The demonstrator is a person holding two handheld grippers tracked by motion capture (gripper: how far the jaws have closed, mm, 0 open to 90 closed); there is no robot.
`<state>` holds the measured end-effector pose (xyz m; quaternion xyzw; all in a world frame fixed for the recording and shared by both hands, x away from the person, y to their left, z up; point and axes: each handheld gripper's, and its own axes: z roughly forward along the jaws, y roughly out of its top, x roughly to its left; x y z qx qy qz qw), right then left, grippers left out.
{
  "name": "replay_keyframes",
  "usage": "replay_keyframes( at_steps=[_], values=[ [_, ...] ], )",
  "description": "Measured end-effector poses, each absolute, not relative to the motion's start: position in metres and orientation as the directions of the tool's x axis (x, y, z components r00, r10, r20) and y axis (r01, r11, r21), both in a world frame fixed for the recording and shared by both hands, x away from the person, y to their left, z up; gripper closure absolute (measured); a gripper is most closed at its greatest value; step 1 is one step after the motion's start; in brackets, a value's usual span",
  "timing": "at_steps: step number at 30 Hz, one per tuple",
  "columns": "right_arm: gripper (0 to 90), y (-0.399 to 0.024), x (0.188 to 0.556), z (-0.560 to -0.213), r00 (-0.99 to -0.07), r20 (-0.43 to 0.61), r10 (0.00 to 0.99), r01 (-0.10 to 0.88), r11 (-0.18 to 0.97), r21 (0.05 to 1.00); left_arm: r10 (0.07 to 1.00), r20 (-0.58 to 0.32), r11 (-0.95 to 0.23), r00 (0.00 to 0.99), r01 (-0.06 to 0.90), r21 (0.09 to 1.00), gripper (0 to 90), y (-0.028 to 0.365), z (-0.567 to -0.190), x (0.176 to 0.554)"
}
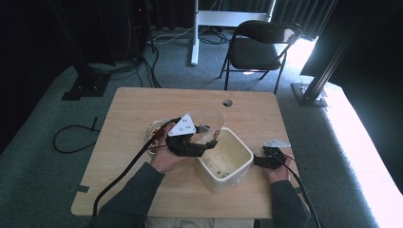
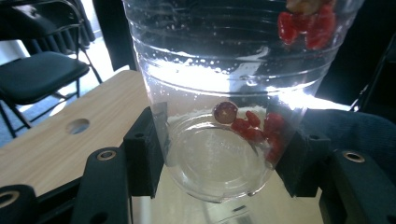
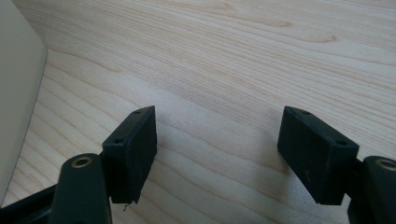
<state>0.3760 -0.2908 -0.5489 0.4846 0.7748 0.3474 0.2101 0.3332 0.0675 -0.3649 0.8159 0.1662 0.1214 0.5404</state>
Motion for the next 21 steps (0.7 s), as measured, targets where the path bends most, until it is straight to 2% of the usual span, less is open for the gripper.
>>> replay_keyframes(
  at_steps=[6, 10, 12, 15, 21],
  values=[
    [27.9, -0.291, 0.376, -0.549, -0.442, 0.01, 0.897, 0.605, 0.29, 0.742, 0.368, 0.038, -0.395, 0.929, 0.119, 0.911, 41.6, 0.05, -0.365, 0.33],
    [27.9, -0.291, 0.376, -0.549, -0.443, 0.011, 0.896, 0.605, 0.29, 0.741, 0.356, 0.0, -0.376, 0.935, 0.143, 0.916, 41.0, 0.045, -0.368, 0.333],
    [27.9, -0.291, 0.376, -0.549, -0.444, 0.011, 0.896, 0.605, 0.29, 0.742, 0.34, -0.046, -0.362, 0.939, 0.176, 0.916, 30.3, 0.044, -0.369, 0.336],
    [27.9, -0.291, 0.376, -0.549, -0.445, 0.014, 0.895, 0.604, 0.289, 0.743, 0.321, -0.046, -0.358, 0.946, 0.165, 0.919, 21.8, 0.045, -0.369, 0.335],
    [27.9, -0.291, 0.376, -0.549, -0.445, 0.014, 0.895, 0.605, 0.289, 0.742, 0.341, -0.02, -0.359, 0.94, 0.15, 0.921, 19.9, 0.049, -0.367, 0.333]
  ],
)
